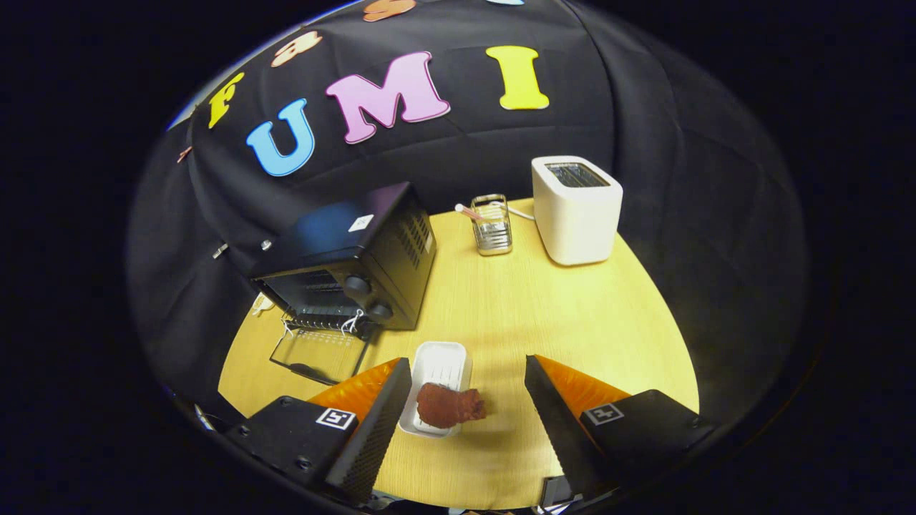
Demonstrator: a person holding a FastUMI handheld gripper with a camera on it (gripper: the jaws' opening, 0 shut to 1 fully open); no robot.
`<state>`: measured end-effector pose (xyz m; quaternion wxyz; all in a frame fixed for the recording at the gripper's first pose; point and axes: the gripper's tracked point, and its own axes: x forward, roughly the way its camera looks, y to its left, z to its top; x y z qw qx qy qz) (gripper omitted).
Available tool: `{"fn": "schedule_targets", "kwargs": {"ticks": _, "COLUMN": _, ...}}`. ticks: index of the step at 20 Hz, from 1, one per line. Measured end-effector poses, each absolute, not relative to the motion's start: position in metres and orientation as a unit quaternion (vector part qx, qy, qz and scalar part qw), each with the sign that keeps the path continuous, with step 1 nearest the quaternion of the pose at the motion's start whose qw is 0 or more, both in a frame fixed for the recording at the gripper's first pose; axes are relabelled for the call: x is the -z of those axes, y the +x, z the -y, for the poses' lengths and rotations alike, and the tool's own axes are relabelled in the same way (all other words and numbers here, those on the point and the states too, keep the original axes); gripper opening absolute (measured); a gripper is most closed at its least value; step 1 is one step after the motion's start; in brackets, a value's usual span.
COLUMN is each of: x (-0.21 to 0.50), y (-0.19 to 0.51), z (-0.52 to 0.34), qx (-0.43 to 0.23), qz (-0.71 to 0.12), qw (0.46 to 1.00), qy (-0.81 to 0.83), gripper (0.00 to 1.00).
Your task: Open the toaster oven, put the food inside, and close the toaster oven door.
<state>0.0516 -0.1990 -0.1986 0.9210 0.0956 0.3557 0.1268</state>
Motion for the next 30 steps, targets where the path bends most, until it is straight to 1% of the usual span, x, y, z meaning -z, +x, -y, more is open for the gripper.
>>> {"fn": "schedule_targets", "kwargs": {"ticks": 4, "x": 0.249, "y": 0.046, "z": 0.198, "qx": -0.146, "qz": -0.427, "qw": 0.882, "qy": 0.139, "gripper": 0.98}}
{"fn": "schedule_targets", "kwargs": {"ticks": 8, "x": 0.273, "y": 0.043, "z": 0.186, "qx": -0.178, "qz": -0.457, "qw": 0.851, "qy": 0.187, "gripper": 0.96}}
{"fn": "schedule_targets", "kwargs": {"ticks": 9, "x": 0.277, "y": 0.047, "z": 0.186, "qx": -0.178, "qz": -0.460, "qw": 0.848, "qy": 0.194, "gripper": 0.92}}
{"fn": "schedule_targets", "kwargs": {"ticks": 10, "x": 0.281, "y": 0.050, "z": 0.185, "qx": -0.180, "qz": -0.464, "qw": 0.844, "qy": 0.199, "gripper": 0.74}}
{"fn": "schedule_targets", "kwargs": {"ticks": 14, "x": 0.292, "y": 0.055, "z": 0.175, "qx": -0.192, "qz": -0.490, "qw": 0.819, "qy": 0.227, "gripper": 0.72}}
{"fn": "schedule_targets", "kwargs": {"ticks": 15, "x": 0.293, "y": 0.054, "z": 0.176, "qx": -0.188, "qz": -0.493, "qw": 0.818, "qy": 0.229, "gripper": 0.70}}
{"fn": "schedule_targets", "kwargs": {"ticks": 16, "x": 0.296, "y": 0.056, "z": 0.175, "qx": -0.187, "qz": -0.497, "qw": 0.816, "qy": 0.226, "gripper": 0.46}}
{"fn": "schedule_targets", "kwargs": {"ticks": 17, "x": 0.297, "y": 0.054, "z": 0.172, "qx": -0.193, "qz": -0.503, "qw": 0.811, "qy": 0.227, "gripper": 0.44}}
{"fn": "schedule_targets", "kwargs": {"ticks": 19, "x": 0.298, "y": 0.053, "z": 0.167, "qx": -0.198, "qz": -0.508, "qw": 0.806, "qy": 0.232, "gripper": 0.44}}
{"fn": "schedule_targets", "kwargs": {"ticks": 21, "x": 0.297, "y": 0.051, "z": 0.170, "qx": -0.188, "qz": -0.520, "qw": 0.799, "qy": 0.237, "gripper": 0.28}}
{"fn": "schedule_targets", "kwargs": {"ticks": 24, "x": 0.296, "y": 0.049, "z": 0.163, "qx": -0.213, "qz": -0.519, "qw": 0.793, "qy": 0.237, "gripper": 0.19}}
{"fn": "schedule_targets", "kwargs": {"ticks": 25, "x": 0.293, "y": 0.048, "z": 0.163, "qx": -0.220, "qz": -0.516, "qw": 0.795, "qy": 0.232, "gripper": 0.19}}
{"fn": "schedule_targets", "kwargs": {"ticks": 28, "x": 0.291, "y": 0.049, "z": 0.162, "qx": -0.225, "qz": -0.517, "qw": 0.794, "qy": 0.228, "gripper": 0.15}}
{"fn": "schedule_targets", "kwargs": {"ticks": 30, "x": 0.286, "y": 0.047, "z": 0.165, "qx": -0.225, "qz": -0.514, "qw": 0.799, "qy": 0.216, "gripper": 0.15}}
